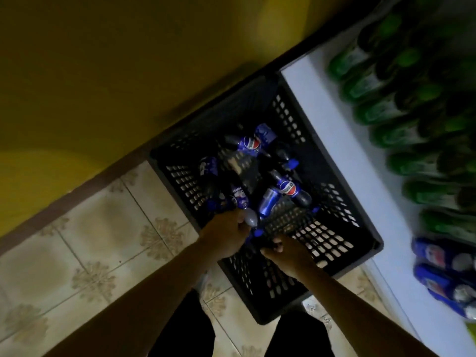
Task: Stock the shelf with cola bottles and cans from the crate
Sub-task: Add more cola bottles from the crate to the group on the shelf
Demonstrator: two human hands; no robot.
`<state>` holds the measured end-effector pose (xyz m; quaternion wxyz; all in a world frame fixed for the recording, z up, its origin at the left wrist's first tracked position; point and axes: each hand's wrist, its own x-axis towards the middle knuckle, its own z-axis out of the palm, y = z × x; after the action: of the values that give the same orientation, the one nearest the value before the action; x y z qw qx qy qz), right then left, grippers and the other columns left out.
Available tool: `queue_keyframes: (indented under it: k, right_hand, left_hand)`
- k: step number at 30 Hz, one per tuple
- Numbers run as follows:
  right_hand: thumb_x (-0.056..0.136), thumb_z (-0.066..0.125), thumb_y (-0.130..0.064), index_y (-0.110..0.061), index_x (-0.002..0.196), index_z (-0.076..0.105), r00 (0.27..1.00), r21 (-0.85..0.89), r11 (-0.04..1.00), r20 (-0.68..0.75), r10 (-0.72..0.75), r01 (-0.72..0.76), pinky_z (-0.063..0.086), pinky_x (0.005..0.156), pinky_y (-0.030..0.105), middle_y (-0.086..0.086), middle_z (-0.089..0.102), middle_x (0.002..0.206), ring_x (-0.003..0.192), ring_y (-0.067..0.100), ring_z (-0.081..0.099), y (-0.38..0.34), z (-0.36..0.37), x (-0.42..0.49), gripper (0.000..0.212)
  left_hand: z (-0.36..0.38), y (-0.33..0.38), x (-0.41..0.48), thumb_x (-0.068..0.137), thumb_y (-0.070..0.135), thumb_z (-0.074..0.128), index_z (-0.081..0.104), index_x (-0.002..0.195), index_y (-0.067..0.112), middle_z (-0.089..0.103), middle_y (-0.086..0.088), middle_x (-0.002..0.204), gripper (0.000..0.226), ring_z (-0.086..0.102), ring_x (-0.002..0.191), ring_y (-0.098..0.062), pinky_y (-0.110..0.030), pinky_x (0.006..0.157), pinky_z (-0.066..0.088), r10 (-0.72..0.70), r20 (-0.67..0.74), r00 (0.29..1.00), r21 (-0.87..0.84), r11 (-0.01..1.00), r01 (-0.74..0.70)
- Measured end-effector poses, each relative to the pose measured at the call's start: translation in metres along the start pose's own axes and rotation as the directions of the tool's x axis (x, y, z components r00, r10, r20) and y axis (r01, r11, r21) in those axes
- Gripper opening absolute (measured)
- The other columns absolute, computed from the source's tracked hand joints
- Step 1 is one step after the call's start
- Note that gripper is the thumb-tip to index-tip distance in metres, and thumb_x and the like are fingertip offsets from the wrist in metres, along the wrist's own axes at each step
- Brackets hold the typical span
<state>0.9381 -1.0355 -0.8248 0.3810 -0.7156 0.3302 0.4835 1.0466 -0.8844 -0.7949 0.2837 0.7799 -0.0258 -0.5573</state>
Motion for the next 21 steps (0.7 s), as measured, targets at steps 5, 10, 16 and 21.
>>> queue_keyframes:
  k: [5,10,16,21]
  right_hand:
    - [0.090,0.063,-0.029,-0.010,0.124,0.056,0.999,0.083,0.997,-0.050,0.010,-0.006,0.042,0.063,0.022,0.010,0.062,0.123,0.096,0.019,0.059,0.013,0.038,0.106,0.040]
    - [0.097,0.051,-0.012,-0.005,0.137,0.043,0.985,0.327,0.930,0.024,0.171,-0.169,0.042,0.094,0.022,0.005,0.054,0.126,0.116,0.027,0.054,0.023,0.068,0.152,0.041]
    - [0.091,0.063,-0.023,-0.009,0.102,0.060,0.985,0.327,0.929,0.034,0.169,-0.171,0.050,0.062,0.029,0.009,0.063,0.094,0.071,0.020,0.060,0.014,0.054,0.135,0.018]
    - [0.087,0.058,-0.046,-0.009,0.114,0.058,0.975,0.051,0.998,-0.219,0.039,-0.028,0.054,0.082,0.040,0.014,0.068,0.106,0.096,0.032,0.066,-0.045,-0.001,0.097,0.046]
  left_hand:
    - [0.064,-0.038,0.090,0.091,0.024,0.056,0.055,0.121,0.019,0.061,-0.006,0.121,0.030,0.058,0.112,-0.023,-0.033,0.093,0.048,-0.023,0.022,0.999,0.112,0.994,0.020]
    - [0.085,-0.062,0.128,0.091,0.015,0.057,0.044,0.135,0.014,0.050,-0.010,0.135,0.046,0.049,0.122,-0.025,-0.027,0.094,0.040,-0.050,0.034,0.998,0.119,0.992,0.045]
    - [0.070,-0.064,0.111,0.085,0.015,0.064,0.030,0.142,0.022,0.054,-0.008,0.133,0.067,0.051,0.123,-0.028,-0.045,0.102,0.043,0.027,-0.008,1.000,0.073,0.997,-0.027]
    - [0.034,-0.038,0.066,0.085,0.015,0.062,0.020,0.149,0.020,0.046,-0.010,0.141,0.077,0.047,0.126,-0.030,-0.045,0.103,0.040,0.023,-0.057,0.998,0.154,0.988,-0.014]
